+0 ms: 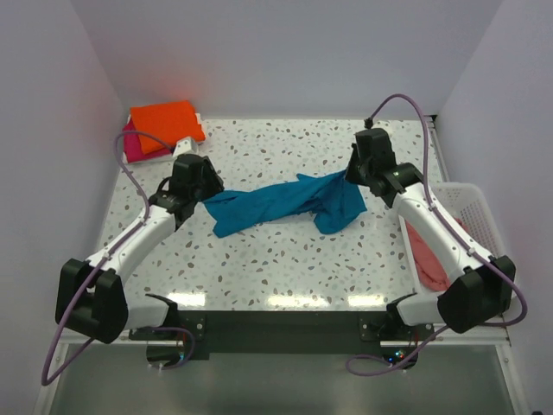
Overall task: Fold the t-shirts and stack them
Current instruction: Flatten the tshirt out
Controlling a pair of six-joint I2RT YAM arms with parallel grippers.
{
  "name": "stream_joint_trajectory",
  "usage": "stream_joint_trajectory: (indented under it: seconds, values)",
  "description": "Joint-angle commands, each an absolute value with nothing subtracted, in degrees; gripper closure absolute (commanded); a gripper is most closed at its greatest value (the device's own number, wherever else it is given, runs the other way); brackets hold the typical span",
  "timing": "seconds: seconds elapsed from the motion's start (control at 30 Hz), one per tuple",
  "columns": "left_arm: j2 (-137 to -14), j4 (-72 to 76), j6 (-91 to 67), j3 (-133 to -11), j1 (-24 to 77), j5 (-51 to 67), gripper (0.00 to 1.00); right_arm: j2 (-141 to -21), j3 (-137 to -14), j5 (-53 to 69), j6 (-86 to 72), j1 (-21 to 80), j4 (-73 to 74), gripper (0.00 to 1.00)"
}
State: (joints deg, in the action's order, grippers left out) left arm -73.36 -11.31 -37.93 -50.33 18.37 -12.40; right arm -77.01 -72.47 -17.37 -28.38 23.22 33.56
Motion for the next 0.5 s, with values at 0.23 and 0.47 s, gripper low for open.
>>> stream_joint_trajectory:
  seconds: [0.23,0.47]
  values:
    - [-75.8,-5.5,-42.5,-43.3,20.4,-7.9,0.55,-85.4,-73.9,-13.6,-26.4,19.3,29.1,1.0]
    - [-77.4,-6.9,-45.3,-39.5,28.9,-15.8,0.47,-86.7,-74.4,-12.0,-26.4,18.9,28.8,1.0]
